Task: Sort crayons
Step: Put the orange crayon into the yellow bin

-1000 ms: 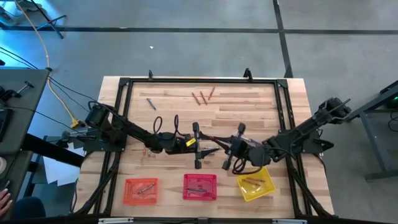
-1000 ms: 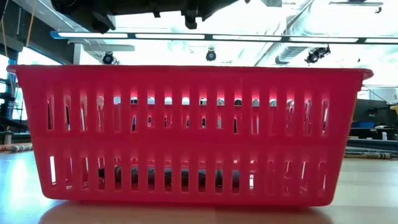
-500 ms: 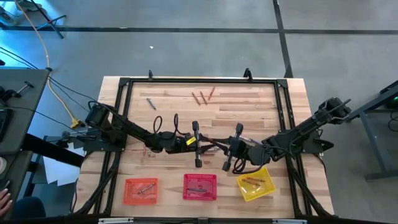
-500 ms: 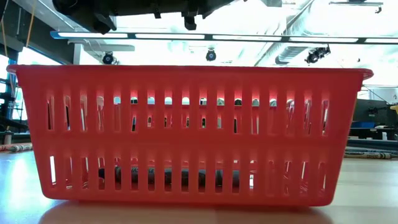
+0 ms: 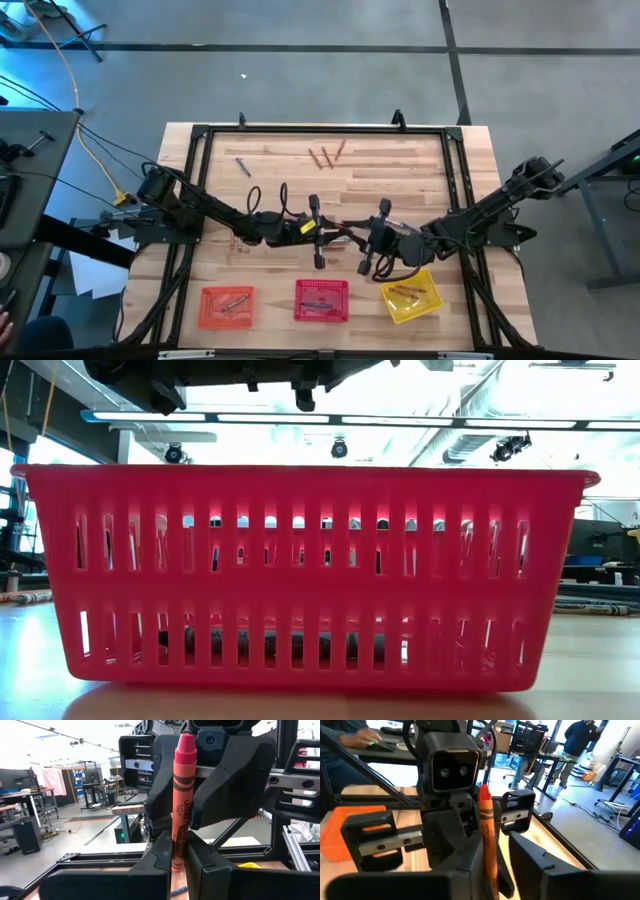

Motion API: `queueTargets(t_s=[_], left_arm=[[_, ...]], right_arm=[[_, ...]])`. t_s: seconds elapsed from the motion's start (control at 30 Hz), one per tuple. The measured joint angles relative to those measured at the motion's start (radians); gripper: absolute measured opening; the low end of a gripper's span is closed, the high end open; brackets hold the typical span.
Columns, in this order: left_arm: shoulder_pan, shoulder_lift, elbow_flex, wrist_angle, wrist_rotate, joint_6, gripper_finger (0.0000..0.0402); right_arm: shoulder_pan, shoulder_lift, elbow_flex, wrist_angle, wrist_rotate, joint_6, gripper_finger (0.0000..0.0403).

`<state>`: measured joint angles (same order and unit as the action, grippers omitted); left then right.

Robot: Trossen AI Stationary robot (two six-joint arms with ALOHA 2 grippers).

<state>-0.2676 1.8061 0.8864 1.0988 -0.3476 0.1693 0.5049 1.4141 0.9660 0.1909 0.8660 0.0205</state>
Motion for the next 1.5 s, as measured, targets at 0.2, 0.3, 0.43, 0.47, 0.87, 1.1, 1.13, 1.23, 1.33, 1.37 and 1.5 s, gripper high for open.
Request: queueTargets(t_s=[0.2, 0.3, 0.43, 0.47, 0.87, 1.1, 1.13, 1.23, 1.33, 1.37, 1.5], left_arm=[[-0.002, 0.000, 0.000, 0.001, 0.006, 0.000, 0.0002], [-0.002, 0.000, 0.000, 0.001, 0.005, -0.007, 0.0001], [-0.010, 0.000, 0.000, -0.002, 0.006, -0.008, 0.0001], [-0.013, 0.000, 0.000, -0.002, 0.006, -0.008, 0.0001], [-0.043, 0.000, 0.000, -0.024, -0.001, -0.008, 0.0001], [-0.029, 0.000, 0.000, -0.037, -0.003, -0.010, 0.0001], [-0.027, 0.000, 0.000, -0.037, -0.003, -0.010, 0.0001], [-0.027, 0.000, 0.000, -0.042, 0.002, -0.018, 0.0001], [-0.027, 0.000, 0.000, -0.064, 0.040, -0.076, 0.0001], [-0.027, 0.000, 0.000, -0.068, 0.051, -0.092, 0.0001], [-0.032, 0.000, 0.000, -0.071, 0.056, -0.116, 0.0001]], right_arm=[[0.006, -0.004, 0.003, -0.036, 0.009, 0.000, 0.0137], [0.022, -0.023, 0.003, -0.065, 0.040, -0.002, 0.0153], [0.058, -0.066, 0.004, -0.129, 0.125, 0.022, 0.0160], [0.068, -0.074, 0.005, -0.154, 0.131, 0.036, 0.0160], [0.142, -0.121, 0.005, -0.502, 0.128, 0.390, 0.0160], [0.095, -0.121, 0.005, -0.556, 0.129, 0.448, 0.0160], [0.088, -0.121, 0.005, -0.555, 0.127, 0.446, 0.0160], [0.074, -0.121, 0.005, -0.551, 0.096, 0.447, 0.0160], [0.071, -0.121, 0.005, -0.507, 0.062, 0.450, 0.0160], [0.074, -0.121, 0.005, -0.486, 0.048, 0.444, 0.0160], [0.087, -0.115, 0.005, -0.405, 0.012, 0.409, 0.0160]])
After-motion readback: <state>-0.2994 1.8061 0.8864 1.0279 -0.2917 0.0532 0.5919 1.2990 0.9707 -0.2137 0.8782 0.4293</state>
